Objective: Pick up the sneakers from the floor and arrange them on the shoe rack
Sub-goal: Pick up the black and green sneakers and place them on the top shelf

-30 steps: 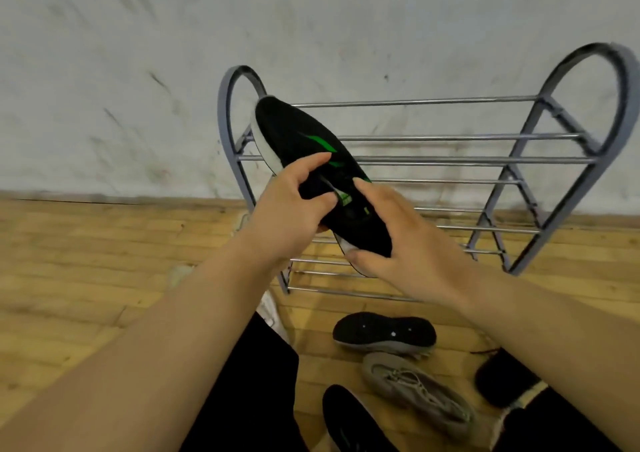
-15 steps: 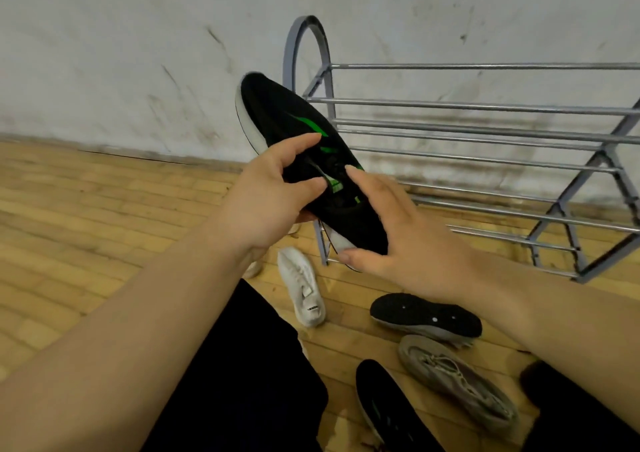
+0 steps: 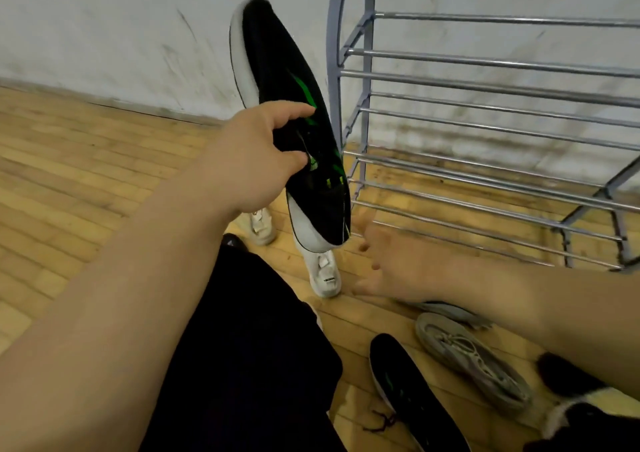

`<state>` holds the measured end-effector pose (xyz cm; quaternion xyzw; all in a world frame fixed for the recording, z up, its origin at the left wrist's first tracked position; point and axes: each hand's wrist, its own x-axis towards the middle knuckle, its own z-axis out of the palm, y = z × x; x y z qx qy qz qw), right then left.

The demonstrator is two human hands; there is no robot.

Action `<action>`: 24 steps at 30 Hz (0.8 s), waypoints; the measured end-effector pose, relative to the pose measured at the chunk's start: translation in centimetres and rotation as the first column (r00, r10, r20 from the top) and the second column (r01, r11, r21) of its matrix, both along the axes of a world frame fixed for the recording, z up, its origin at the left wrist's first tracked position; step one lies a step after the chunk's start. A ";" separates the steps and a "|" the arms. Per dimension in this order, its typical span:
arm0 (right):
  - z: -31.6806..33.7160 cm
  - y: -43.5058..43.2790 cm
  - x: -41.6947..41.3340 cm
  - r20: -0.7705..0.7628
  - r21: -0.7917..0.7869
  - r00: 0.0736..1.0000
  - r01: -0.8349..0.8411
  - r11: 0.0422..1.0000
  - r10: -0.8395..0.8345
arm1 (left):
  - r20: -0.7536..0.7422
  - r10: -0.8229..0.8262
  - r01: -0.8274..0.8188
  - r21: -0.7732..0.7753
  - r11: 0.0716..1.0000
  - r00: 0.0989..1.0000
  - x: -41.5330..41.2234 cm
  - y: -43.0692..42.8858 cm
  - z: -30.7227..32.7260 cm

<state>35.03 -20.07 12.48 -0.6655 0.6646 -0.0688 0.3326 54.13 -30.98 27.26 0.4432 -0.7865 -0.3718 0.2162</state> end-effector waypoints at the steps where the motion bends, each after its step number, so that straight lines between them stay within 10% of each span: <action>1: -2.4 -0.4 0.0 -0.041 0.110 0.998 -0.036 0.993 0.041 | 0.046 -0.005 0.004 0.012 1.000 0.999 -0.1 -0.5 -0.2; 10: -22.7 0.8 -2.6 -0.003 0.662 0.999 -0.026 0.749 0.037 | 0.271 -0.096 0.098 0.006 0.995 0.958 -3.2 -4.4 -3.0; 24: -21.1 1.6 -3.0 -0.037 0.463 0.999 0.019 0.886 -0.003 | 0.269 -0.075 0.055 0.081 0.995 0.960 -3.7 -5.5 -4.3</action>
